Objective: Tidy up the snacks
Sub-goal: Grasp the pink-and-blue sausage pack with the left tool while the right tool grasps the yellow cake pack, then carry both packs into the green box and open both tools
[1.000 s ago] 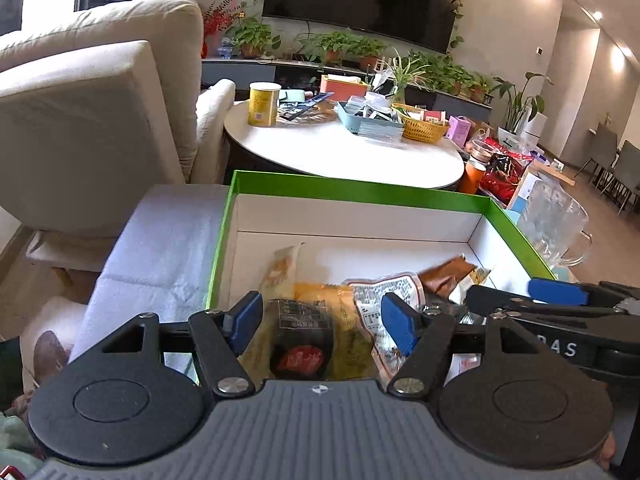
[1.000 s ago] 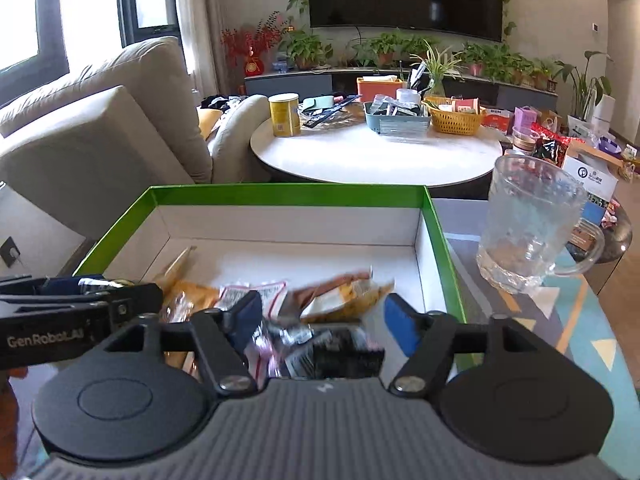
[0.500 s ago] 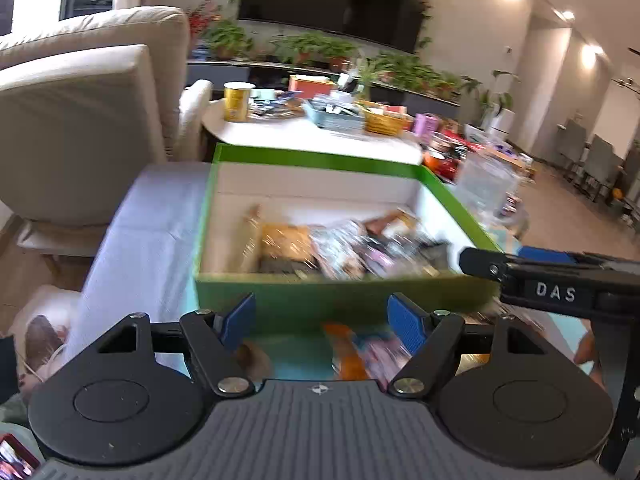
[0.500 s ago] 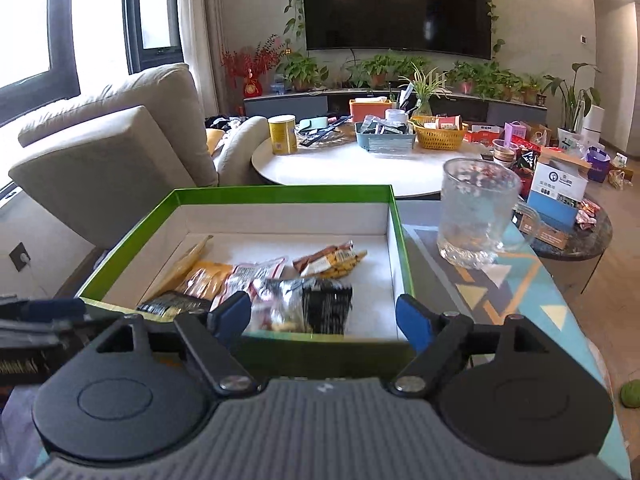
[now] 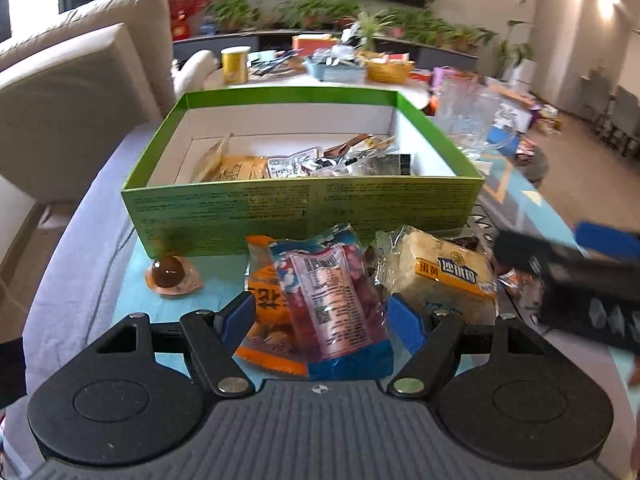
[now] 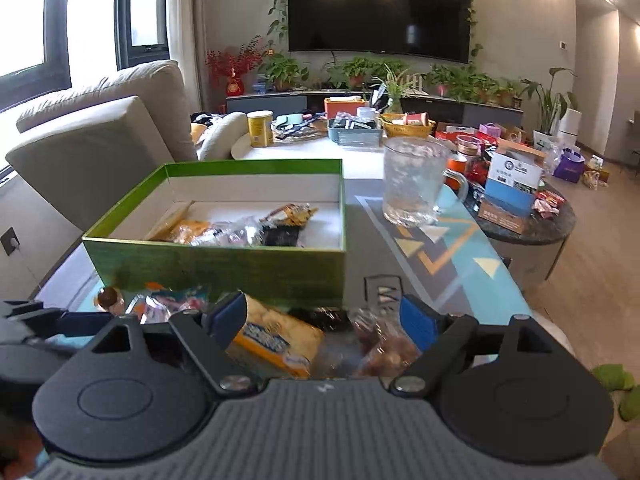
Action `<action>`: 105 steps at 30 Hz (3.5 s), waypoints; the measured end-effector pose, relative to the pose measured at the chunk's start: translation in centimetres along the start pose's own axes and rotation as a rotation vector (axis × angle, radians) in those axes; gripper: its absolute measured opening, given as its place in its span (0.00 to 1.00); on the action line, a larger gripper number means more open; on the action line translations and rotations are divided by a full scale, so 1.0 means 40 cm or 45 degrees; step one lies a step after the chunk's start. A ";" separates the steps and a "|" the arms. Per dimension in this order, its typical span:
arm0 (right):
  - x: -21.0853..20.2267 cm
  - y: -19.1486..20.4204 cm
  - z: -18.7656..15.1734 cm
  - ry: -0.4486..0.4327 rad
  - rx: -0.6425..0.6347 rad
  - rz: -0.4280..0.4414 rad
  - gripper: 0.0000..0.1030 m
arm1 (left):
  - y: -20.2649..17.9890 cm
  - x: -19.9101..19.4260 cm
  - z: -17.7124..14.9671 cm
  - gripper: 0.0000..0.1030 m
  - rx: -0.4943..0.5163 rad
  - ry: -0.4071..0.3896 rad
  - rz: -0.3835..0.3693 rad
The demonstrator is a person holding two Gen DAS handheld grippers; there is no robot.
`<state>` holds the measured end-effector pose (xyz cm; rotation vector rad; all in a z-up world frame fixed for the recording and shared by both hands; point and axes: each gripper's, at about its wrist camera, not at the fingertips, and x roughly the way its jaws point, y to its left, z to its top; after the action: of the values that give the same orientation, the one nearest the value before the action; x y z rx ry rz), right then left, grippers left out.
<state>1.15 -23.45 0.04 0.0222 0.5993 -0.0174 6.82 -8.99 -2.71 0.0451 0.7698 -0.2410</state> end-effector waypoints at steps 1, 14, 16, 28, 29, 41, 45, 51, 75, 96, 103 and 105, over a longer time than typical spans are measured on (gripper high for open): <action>-0.002 -0.006 -0.006 0.000 0.011 -0.008 0.56 | -0.015 0.012 0.003 0.71 0.020 0.007 0.042; 0.010 -0.096 -0.052 0.030 0.160 -0.006 0.56 | -0.008 0.008 -0.023 0.33 0.065 -0.053 0.061; 0.015 -0.094 -0.055 0.035 0.161 0.008 0.56 | 0.025 -0.013 -0.025 0.32 0.010 -0.036 -0.008; 0.077 -0.016 -0.029 0.095 0.179 0.177 0.56 | 0.162 -0.154 -0.066 0.32 -0.062 -0.155 -0.118; 0.084 -0.010 -0.026 0.106 0.201 0.182 0.56 | 0.170 -0.157 -0.067 0.32 -0.066 -0.159 -0.116; 0.151 0.067 -0.023 0.170 0.228 0.044 0.56 | 0.199 -0.153 -0.074 0.33 -0.107 -0.156 -0.090; 0.140 0.067 -0.028 0.132 0.179 0.050 0.55 | 0.201 -0.148 -0.074 0.33 -0.115 -0.149 -0.087; 0.081 0.050 -0.024 0.039 0.165 0.091 0.55 | 0.200 -0.155 -0.077 0.33 -0.118 -0.158 -0.092; 0.012 0.036 0.081 -0.177 0.141 0.152 0.55 | 0.191 -0.163 -0.027 0.33 -0.105 -0.250 -0.096; 0.127 0.082 0.196 -0.188 0.070 0.166 0.55 | 0.238 -0.081 0.208 0.33 -0.113 -0.432 -0.066; 0.211 0.085 0.222 -0.150 0.065 0.146 0.55 | 0.226 0.032 0.273 0.33 -0.063 -0.379 -0.033; 0.238 0.090 0.223 -0.139 0.040 0.116 0.55 | 0.226 0.075 0.273 0.34 -0.076 -0.341 -0.027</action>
<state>14.12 -20.19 2.11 0.0785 0.4883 0.0602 18.48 -2.21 2.63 -0.0508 0.5104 -0.2382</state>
